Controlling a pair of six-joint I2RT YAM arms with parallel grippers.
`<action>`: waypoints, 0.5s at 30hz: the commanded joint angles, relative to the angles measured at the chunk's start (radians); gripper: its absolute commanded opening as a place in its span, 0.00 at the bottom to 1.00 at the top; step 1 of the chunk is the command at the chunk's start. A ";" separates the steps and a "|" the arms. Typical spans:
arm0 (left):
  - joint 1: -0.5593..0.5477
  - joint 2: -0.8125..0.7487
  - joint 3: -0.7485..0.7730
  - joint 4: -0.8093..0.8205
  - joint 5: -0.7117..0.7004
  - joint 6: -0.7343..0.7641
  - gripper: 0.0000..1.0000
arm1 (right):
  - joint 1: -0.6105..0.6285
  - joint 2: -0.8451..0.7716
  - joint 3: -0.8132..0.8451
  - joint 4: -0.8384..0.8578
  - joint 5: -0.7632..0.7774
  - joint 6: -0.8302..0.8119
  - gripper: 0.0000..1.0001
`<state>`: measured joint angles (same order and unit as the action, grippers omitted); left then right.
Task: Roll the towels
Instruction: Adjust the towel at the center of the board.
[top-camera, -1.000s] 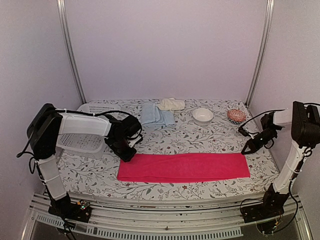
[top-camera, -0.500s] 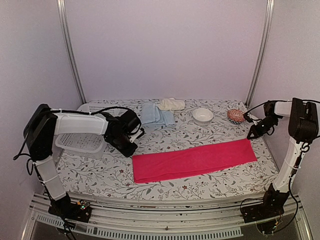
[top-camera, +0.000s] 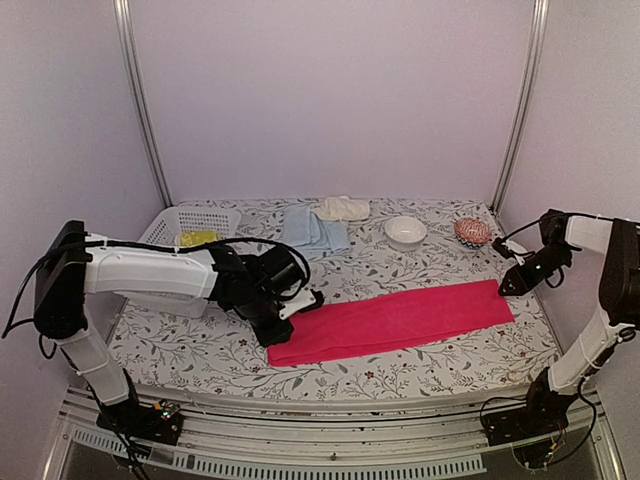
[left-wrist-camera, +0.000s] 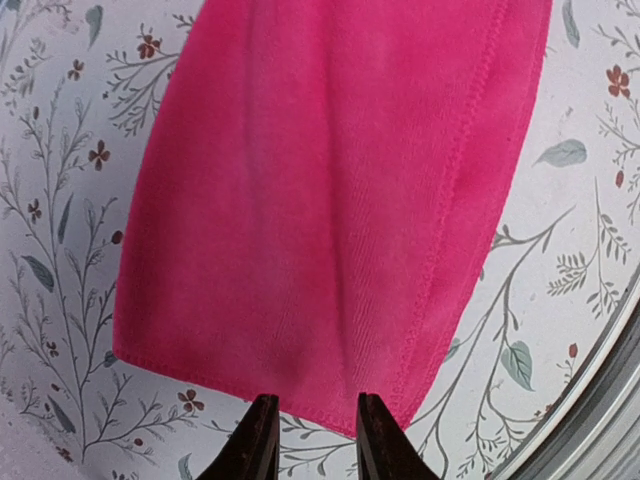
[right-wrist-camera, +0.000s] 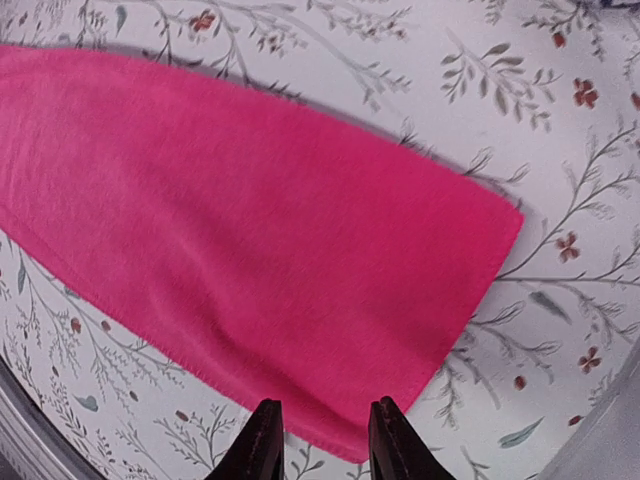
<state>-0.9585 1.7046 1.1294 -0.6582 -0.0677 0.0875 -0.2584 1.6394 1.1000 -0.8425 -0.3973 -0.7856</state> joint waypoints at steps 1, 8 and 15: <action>-0.033 0.016 -0.001 -0.108 0.008 0.035 0.30 | -0.004 -0.091 -0.160 -0.083 0.038 -0.166 0.33; -0.089 0.057 0.028 -0.158 0.013 0.034 0.32 | -0.003 -0.170 -0.234 -0.110 0.055 -0.207 0.35; -0.113 0.119 0.046 -0.167 -0.080 0.025 0.30 | -0.003 -0.168 -0.221 -0.118 0.049 -0.199 0.35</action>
<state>-1.0542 1.7996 1.1461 -0.7879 -0.0910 0.1043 -0.2584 1.4868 0.8677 -0.9428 -0.3462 -0.9688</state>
